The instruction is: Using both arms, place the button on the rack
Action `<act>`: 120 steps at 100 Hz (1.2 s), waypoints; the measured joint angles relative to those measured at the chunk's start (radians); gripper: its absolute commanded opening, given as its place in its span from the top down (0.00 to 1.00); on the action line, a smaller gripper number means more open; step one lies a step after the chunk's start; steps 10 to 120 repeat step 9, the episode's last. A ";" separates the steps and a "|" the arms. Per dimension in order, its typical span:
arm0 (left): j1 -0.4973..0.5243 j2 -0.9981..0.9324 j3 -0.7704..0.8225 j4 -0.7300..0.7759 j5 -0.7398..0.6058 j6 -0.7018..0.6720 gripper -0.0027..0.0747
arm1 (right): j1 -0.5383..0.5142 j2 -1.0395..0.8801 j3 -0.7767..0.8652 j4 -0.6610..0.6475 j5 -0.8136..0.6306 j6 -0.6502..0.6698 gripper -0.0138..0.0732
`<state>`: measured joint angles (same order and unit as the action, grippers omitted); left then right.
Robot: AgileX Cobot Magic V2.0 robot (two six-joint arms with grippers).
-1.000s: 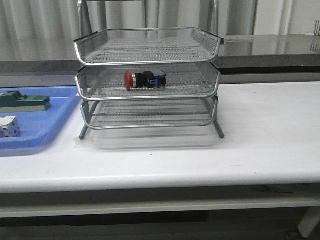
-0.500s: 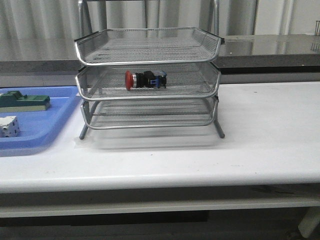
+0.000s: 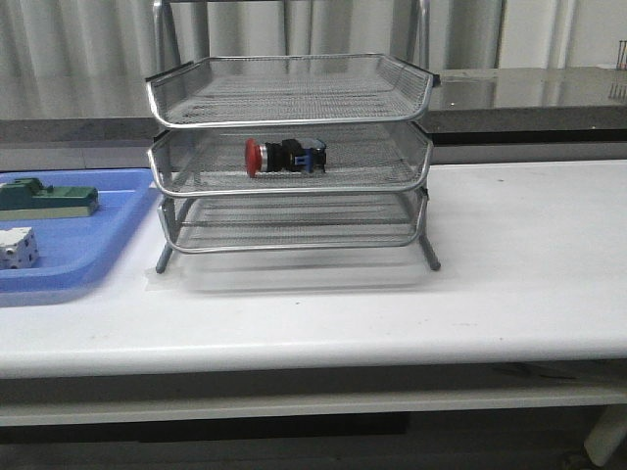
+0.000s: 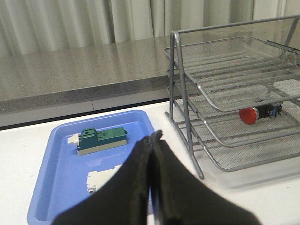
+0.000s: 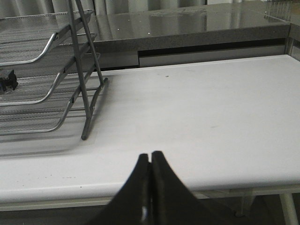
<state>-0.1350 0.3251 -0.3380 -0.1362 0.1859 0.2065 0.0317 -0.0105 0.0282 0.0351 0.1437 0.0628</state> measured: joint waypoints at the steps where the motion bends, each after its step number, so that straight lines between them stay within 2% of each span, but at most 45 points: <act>1: 0.000 0.000 0.000 0.000 0.000 0.000 0.99 | 0.000 0.000 0.000 0.000 0.000 0.000 0.91; 120: 0.000 0.000 0.000 0.000 0.000 0.000 0.99 | 0.000 0.000 0.000 0.000 0.000 0.000 0.91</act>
